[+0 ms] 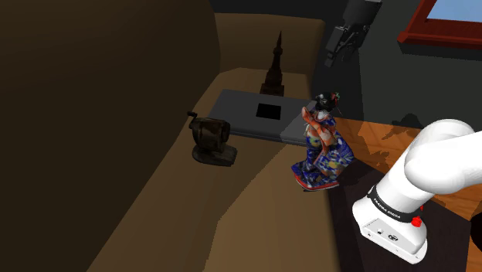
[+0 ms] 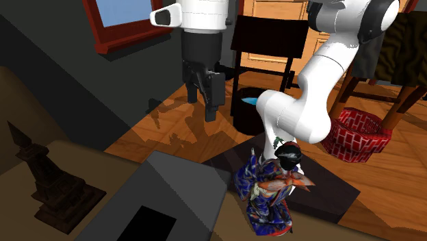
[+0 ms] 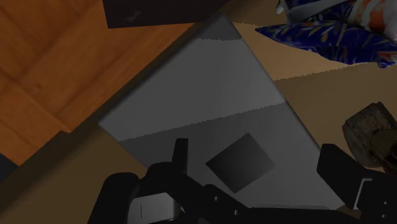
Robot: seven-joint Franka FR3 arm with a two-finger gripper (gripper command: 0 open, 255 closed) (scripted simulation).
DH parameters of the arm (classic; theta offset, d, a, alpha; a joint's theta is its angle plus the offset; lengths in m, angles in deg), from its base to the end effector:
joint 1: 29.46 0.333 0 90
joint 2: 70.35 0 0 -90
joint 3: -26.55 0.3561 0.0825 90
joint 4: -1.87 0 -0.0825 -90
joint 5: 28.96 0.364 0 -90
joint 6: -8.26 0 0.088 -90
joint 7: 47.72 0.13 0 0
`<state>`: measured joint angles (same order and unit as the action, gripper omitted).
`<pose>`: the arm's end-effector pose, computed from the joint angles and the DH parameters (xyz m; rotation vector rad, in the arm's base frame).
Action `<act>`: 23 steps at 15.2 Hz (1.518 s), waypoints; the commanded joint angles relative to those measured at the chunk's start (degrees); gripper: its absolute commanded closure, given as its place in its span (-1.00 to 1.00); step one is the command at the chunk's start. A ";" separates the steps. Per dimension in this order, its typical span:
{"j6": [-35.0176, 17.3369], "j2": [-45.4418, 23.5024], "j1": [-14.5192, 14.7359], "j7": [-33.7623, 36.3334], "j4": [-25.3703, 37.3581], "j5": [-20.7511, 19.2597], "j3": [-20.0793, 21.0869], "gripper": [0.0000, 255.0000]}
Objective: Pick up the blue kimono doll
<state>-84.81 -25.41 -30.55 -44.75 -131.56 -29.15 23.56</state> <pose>0.2658 -0.0256 0.6125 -3.1012 0.1695 -0.1232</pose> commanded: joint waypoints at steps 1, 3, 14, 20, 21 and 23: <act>0.00 0.00 0.00 0.00 0.00 0.00 0.00 -1.00; 2.16 0.83 0.83 2.38 -0.15 1.28 2.42 -1.00; 12.84 0.83 5.72 16.03 3.16 10.69 15.48 -1.00; 11.74 1.03 6.71 18.36 0.75 13.05 18.19 -1.00; 11.06 1.25 6.76 18.29 -0.16 13.16 18.30 -1.00; 9.70 1.68 6.87 18.17 -1.94 13.38 18.53 -1.00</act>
<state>-74.36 -23.94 -23.71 -26.44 -132.54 -15.83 42.05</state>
